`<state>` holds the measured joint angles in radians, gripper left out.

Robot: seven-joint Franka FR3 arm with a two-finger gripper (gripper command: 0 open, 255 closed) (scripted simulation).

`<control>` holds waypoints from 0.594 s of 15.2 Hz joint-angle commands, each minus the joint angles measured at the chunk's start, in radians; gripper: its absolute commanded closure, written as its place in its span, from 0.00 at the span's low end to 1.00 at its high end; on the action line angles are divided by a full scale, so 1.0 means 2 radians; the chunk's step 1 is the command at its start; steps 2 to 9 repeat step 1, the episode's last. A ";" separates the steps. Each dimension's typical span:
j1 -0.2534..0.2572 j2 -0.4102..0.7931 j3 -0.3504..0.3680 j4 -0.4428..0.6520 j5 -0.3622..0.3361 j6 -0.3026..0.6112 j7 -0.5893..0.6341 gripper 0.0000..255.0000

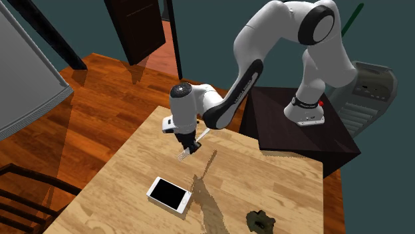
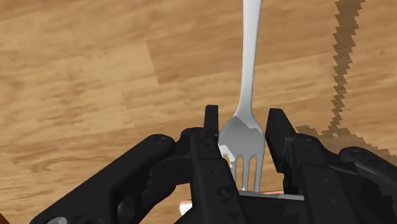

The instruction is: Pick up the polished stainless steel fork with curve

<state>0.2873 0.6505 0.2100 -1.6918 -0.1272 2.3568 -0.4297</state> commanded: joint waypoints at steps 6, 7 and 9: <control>-0.001 -0.003 0.001 -0.001 0.001 -0.003 0.000 1.00; -0.001 -0.003 0.001 -0.001 0.001 -0.003 0.000 1.00; -0.001 -0.003 0.001 -0.001 0.001 -0.003 0.000 1.00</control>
